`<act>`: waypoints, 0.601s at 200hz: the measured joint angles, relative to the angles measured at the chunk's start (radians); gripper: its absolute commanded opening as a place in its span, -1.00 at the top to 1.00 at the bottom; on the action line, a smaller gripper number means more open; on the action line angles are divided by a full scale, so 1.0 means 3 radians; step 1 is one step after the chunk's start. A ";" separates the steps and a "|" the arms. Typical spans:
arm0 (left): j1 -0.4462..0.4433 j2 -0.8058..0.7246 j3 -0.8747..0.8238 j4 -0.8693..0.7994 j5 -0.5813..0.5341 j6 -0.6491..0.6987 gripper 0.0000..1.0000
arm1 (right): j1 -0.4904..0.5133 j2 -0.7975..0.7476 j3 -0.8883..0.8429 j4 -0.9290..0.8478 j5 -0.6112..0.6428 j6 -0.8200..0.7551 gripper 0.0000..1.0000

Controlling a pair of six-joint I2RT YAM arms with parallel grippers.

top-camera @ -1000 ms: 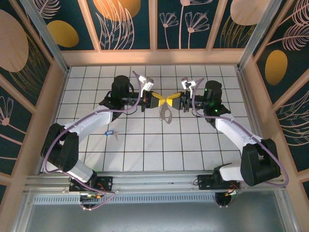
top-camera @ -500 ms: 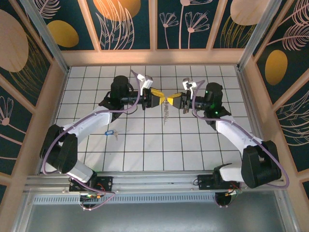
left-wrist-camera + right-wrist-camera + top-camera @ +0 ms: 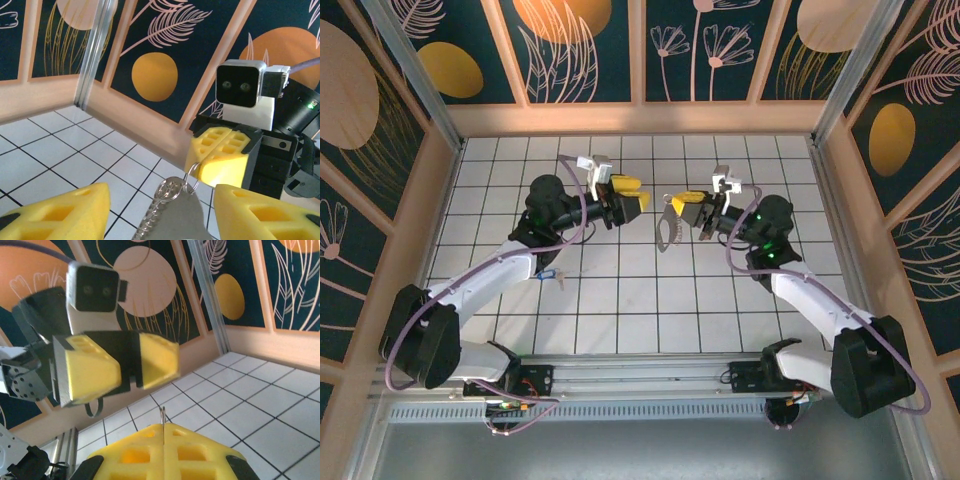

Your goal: Put the keys on the keyring

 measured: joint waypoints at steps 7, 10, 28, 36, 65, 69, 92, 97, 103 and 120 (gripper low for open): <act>0.0000 0.0001 -0.0015 0.0028 0.0023 -0.0018 -0.13 | 0.0024 0.0010 0.0000 0.0079 0.0003 0.0028 1.00; 0.0001 0.0001 -0.0019 0.0037 0.0033 -0.0019 -0.13 | 0.0034 0.0015 0.0000 0.0113 0.0003 0.0038 1.00; 0.0009 0.0001 -0.0039 0.0125 0.0122 -0.0065 -0.10 | 0.0100 0.0075 0.0001 0.0303 0.0000 0.0099 1.00; 0.0018 0.0001 -0.0046 0.0170 0.0159 -0.0080 -0.08 | 0.0127 0.0114 0.0008 0.0356 0.0001 0.0131 1.00; 0.0053 0.0001 -0.0060 0.0340 0.0328 -0.0187 0.01 | 0.0179 0.0247 0.0057 0.0467 -0.0001 0.0206 1.00; 0.0061 0.0001 -0.0060 0.0370 0.0347 -0.0197 0.02 | 0.0181 0.0257 0.0065 0.0476 -0.0001 0.0211 1.00; 0.0095 0.0008 -0.0060 0.0510 0.0444 -0.0294 0.05 | 0.0183 0.0304 0.0089 0.0556 -0.0006 0.0291 1.00; 0.0102 0.0014 -0.0061 0.0540 0.0462 -0.0312 0.06 | 0.0183 0.0313 0.0093 0.0577 -0.0013 0.0310 1.00; 0.0114 0.0022 -0.0067 0.0591 0.0484 -0.0341 0.07 | 0.0184 0.0328 0.0097 0.0618 -0.0019 0.0334 1.00; 0.0137 0.0050 -0.0104 0.0732 0.0529 -0.0441 0.11 | 0.0184 0.0379 0.0111 0.0730 -0.0046 0.0431 1.00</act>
